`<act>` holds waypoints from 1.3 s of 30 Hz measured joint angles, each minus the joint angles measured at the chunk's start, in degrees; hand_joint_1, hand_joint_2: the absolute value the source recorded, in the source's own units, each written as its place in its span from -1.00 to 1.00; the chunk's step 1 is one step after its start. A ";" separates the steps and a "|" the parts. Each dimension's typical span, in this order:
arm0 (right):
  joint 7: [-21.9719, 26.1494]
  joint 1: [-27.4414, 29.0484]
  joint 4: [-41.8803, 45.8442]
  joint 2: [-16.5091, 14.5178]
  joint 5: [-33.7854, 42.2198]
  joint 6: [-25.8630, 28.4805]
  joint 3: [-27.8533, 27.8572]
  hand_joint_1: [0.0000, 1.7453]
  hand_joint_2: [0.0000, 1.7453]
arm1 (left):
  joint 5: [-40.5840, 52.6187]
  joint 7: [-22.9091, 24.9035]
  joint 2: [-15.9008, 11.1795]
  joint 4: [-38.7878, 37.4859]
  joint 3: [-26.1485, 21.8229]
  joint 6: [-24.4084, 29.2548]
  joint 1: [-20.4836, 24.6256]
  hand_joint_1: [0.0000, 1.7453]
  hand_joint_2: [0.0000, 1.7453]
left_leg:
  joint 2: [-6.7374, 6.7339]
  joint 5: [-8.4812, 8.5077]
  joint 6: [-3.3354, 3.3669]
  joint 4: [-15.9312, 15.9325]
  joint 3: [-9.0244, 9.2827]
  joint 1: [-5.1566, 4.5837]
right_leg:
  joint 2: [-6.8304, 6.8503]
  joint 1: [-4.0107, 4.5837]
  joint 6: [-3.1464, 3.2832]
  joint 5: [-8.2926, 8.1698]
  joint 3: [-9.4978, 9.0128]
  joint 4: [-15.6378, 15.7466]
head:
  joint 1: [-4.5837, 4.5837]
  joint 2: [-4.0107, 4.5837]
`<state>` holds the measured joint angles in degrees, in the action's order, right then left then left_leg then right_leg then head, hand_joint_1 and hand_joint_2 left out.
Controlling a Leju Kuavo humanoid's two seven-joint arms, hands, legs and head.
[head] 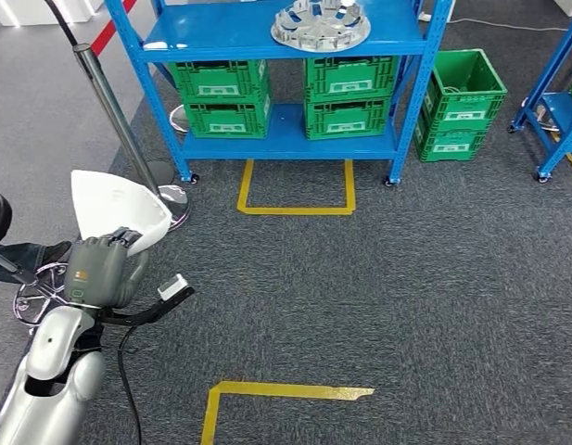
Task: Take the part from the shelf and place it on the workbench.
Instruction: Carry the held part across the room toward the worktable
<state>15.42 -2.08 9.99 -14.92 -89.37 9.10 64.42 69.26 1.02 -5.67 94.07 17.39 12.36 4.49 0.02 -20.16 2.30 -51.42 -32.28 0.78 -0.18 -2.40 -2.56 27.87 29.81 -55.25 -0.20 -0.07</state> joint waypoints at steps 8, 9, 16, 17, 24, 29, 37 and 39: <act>-0.27 0.14 0.50 0.40 0.02 1.92 -2.50 -1.00 -1.00 | 0.54 0.36 0.33 -0.03 -0.04 -0.05 -0.24 1.00 1.00 | 2.68 2.06 -4.28 2.55 -0.41 4.41 | -0.41 -1.88 -4.13 3.52 2.79 -6.64 | 0.12 0.00; -0.27 0.12 0.54 0.42 0.01 1.94 -2.69 -1.00 -1.00 | 0.56 0.37 0.35 -0.04 -0.05 -0.04 -0.27 1.00 1.00 | 3.20 1.54 -5.54 0.81 -1.51 5.01 | -1.40 -2.21 -5.04 3.00 1.67 -4.99 | 0.28 -0.01; -3.96 -0.40 0.78 -0.46 -0.01 4.41 -4.22 -1.00 -1.00 | 0.91 0.95 0.17 -0.02 -0.59 -0.20 -0.19 1.00 1.00 | 2.53 -2.03 -8.16 -7.30 -5.44 5.25 | -0.86 -1.82 0.10 4.94 2.25 -7.90 | -1.19 0.02; -4.43 -0.58 0.79 -0.71 0.02 4.72 -4.49 -1.00 -1.00 | 0.91 1.08 0.17 -0.03 -0.70 -0.32 0.03 1.00 1.00 | 1.45 -4.25 -7.43 -10.30 -6.62 4.82 | -0.20 -1.40 0.41 4.71 2.27 -7.78 | -1.69 0.02; -2.03 -0.58 0.78 -0.74 0.82 2.77 -5.01 -1.00 -1.00 | 1.00 1.36 0.41 -0.02 -0.78 -0.28 0.24 1.00 1.00 | -0.43 -9.15 -0.93 -17.15 -5.07 0.06 | 3.78 1.73 1.44 3.53 2.56 -6.81 | -2.18 0.02; -4.38 -0.99 0.77 -1.16 0.87 3.03 -5.12 -1.00 -1.00 | 0.99 1.42 0.35 -0.04 -1.04 -0.05 0.87 1.00 1.00 | -2.34 -8.21 0.73 -9.35 -1.18 -1.74 | 5.27 2.12 0.63 2.75 2.71 -5.91 | -2.25 0.02; -3.31 -0.61 0.77 -1.09 1.04 2.82 -5.43 -1.00 -1.00 | 0.99 1.44 0.49 -0.51 -1.23 -0.03 0.93 1.00 1.00 | 1.12 -6.76 0.06 -7.04 -0.60 -1.75 | 0.41 2.34 0.07 7.63 9.72 -18.57 | -1.78 0.02; -1.55 -0.22 0.77 -0.67 1.28 2.45 -5.49 -1.00 -1.00 | 1.00 1.39 0.50 -0.52 -1.23 0.04 0.36 1.00 1.00 | 2.10 -6.74 0.14 -7.04 -0.49 -2.09 | -0.32 2.82 1.01 3.60 7.10 -12.52 | -1.75 0.02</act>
<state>13.87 -2.30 10.76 -15.59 -88.08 11.55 58.93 70.26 2.41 -5.17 93.55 16.15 12.40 4.85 2.12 -26.90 2.44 -58.46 -32.77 -1.31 -0.50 0.41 -1.56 31.47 36.91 -67.77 -1.96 -0.05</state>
